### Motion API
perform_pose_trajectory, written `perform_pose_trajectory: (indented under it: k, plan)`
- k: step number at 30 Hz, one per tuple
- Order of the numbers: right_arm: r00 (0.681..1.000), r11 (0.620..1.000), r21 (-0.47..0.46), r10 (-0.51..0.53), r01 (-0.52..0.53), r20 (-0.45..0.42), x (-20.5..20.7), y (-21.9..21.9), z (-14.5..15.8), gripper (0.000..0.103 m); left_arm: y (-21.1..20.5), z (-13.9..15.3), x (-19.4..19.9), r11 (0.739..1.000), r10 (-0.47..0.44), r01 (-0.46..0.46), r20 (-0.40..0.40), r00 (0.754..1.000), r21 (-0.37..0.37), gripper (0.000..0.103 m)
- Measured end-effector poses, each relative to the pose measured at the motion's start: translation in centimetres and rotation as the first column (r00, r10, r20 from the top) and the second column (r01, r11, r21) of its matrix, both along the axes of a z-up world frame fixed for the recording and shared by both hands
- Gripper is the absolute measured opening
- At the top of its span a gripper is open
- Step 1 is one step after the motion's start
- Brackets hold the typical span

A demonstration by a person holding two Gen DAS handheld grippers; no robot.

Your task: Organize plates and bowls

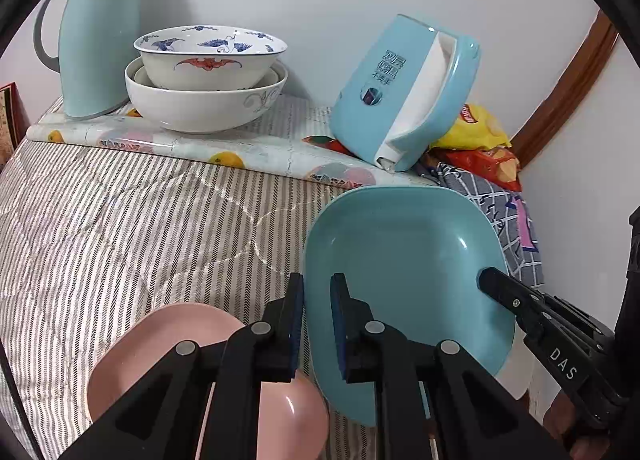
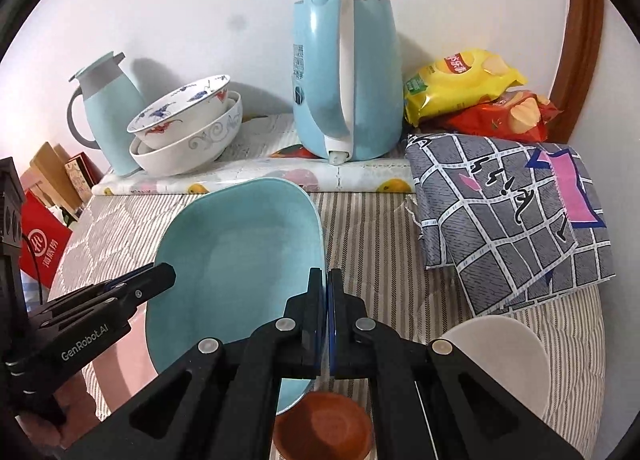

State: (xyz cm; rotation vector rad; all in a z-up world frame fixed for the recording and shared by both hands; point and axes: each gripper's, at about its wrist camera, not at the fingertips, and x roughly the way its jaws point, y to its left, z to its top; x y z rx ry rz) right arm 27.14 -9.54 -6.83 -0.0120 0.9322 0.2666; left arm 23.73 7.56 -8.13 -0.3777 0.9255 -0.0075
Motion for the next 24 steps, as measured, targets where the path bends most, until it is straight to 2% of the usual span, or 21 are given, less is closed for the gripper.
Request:
perform_pose_trajectory:
  k: [24]
  plan:
    - [0.998, 0.998, 0.037, 0.040, -0.041, 0.041, -5.8, 1.2, 2.8, 0.002, 1.2, 3.2, -6.9, 0.998, 0.040, -0.043, 0.068, 0.997, 0.036, 0.007]
